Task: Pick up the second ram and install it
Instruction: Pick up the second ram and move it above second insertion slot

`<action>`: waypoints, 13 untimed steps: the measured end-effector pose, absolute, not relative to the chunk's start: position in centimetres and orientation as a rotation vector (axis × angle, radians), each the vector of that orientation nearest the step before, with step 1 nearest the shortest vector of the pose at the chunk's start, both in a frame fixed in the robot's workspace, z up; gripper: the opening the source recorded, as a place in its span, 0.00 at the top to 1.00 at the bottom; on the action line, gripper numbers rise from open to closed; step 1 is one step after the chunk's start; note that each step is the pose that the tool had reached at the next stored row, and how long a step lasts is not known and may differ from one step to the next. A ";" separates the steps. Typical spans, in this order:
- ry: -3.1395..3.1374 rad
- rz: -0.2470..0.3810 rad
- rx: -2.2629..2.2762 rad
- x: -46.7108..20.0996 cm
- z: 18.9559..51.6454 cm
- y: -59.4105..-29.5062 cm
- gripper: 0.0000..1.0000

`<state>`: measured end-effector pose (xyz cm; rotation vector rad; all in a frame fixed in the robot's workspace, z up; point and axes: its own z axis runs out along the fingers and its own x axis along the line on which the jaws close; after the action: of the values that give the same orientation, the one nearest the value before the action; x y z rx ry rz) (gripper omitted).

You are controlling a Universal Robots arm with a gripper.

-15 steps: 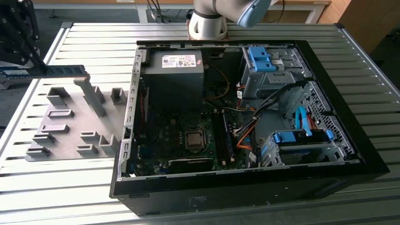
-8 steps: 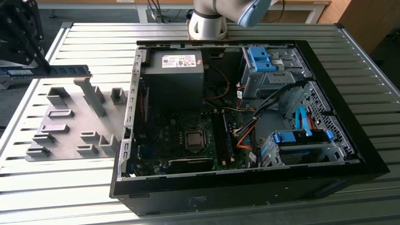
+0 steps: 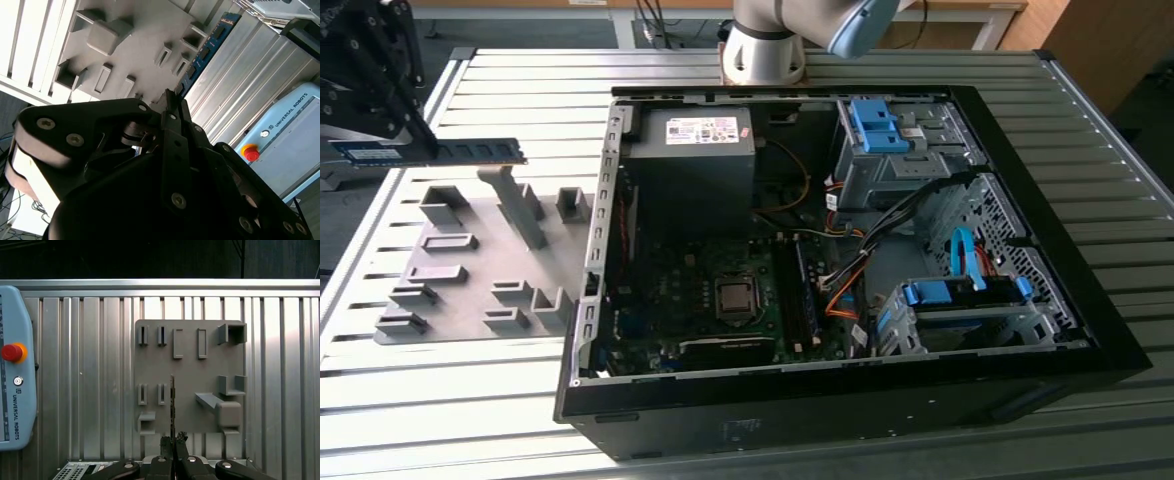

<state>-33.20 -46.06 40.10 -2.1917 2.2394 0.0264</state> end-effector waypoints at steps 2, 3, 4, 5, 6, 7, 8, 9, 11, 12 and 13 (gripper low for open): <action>2.239 0.026 -2.192 -33.0 40.1 -46.1 0.86; 2.239 0.026 -2.192 -32.9 40.1 -46.1 0.86; 2.239 0.026 -2.192 -32.8 40.1 -46.1 0.86; 2.239 0.026 -2.192 -32.7 40.1 -46.1 0.86; 2.239 0.026 -2.192 -32.6 40.1 -46.1 0.86; 2.239 0.026 -2.192 -32.5 40.1 -46.1 0.86; 2.239 0.026 -2.192 -32.4 40.1 -46.1 0.86; 2.239 0.026 -2.192 -32.3 40.1 -46.1 0.86; 2.239 0.026 -2.192 -32.1 40.1 -46.1 0.86; 2.239 0.026 -2.192 -32.0 40.1 -46.1 0.86; 2.239 0.026 -2.192 -31.9 40.1 -46.1 0.86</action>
<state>-31.91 -46.06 40.10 -2.1917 2.2394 0.0263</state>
